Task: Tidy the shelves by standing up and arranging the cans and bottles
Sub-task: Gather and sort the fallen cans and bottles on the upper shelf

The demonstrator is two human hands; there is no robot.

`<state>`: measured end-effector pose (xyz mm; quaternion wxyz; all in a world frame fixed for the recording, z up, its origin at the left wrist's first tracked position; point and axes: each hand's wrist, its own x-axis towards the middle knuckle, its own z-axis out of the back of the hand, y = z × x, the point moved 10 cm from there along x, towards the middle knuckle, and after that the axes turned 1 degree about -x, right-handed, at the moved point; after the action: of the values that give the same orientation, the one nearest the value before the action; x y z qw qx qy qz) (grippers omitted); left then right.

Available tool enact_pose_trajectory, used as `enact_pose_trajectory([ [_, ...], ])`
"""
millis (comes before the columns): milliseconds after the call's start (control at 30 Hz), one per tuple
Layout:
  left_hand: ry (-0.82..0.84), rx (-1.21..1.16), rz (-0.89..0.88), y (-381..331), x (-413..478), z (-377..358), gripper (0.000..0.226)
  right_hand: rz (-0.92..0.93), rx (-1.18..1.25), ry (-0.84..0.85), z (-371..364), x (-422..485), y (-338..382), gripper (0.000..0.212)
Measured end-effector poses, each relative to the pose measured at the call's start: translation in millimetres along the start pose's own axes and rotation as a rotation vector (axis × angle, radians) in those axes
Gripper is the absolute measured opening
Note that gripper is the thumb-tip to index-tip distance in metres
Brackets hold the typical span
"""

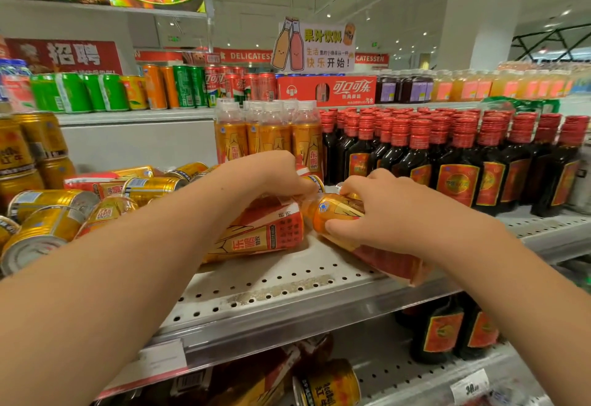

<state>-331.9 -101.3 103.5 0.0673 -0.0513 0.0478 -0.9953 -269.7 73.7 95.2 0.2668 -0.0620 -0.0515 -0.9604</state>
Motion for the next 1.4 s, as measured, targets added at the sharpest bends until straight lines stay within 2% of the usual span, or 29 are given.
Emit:
enact_pose_trajectory([
  [167, 0.049, 0.004, -0.045, -1.7, -3.9, -0.3, 0.054, 0.016, -0.079, -0.012, 1.3, 4.6, 2.8, 0.069],
  [300, 0.194, -0.055, -0.050, 8.2, -11.6, -0.7, 0.050, 0.048, -0.049, -0.021, 2.8, 9.2, 1.3, 0.071],
  [400, 0.266, -0.068, -0.016, 6.4, -6.5, -2.6, 0.060, 0.068, -0.027, -0.030, 1.8, 11.8, 0.5, 0.073],
  [700, 0.380, 0.196, 0.078, -1.9, 6.9, -8.3, 0.083, 0.098, 0.011, -0.048, -1.2, 13.4, -1.7, 0.070],
  [833, 0.426, 0.241, 0.144, 3.0, 2.1, -9.4, 0.079, 0.095, 0.012, -0.055, -1.3, 13.8, -1.9, 0.066],
  [1000, 0.352, 0.078, 0.128, 7.2, 0.8, -7.2, 0.045, 0.098, 0.022, -0.054, 1.9, 13.8, -2.1, 0.065],
  [1200, 0.225, -0.047, 0.123, 20.2, -5.7, -5.6, 0.053, 0.101, 0.007, -0.041, -2.3, 14.9, -0.1, 0.067],
  [1300, 0.296, -0.049, 0.198, 23.2, -12.6, -11.1, 0.060, 0.105, 0.005, -0.044, -1.8, 14.4, 1.1, 0.065],
  [1400, 0.472, -0.075, 0.292, 26.2, -23.5, -19.2, 0.072, 0.109, 0.012, -0.048, -1.1, 13.6, 1.5, 0.065],
])
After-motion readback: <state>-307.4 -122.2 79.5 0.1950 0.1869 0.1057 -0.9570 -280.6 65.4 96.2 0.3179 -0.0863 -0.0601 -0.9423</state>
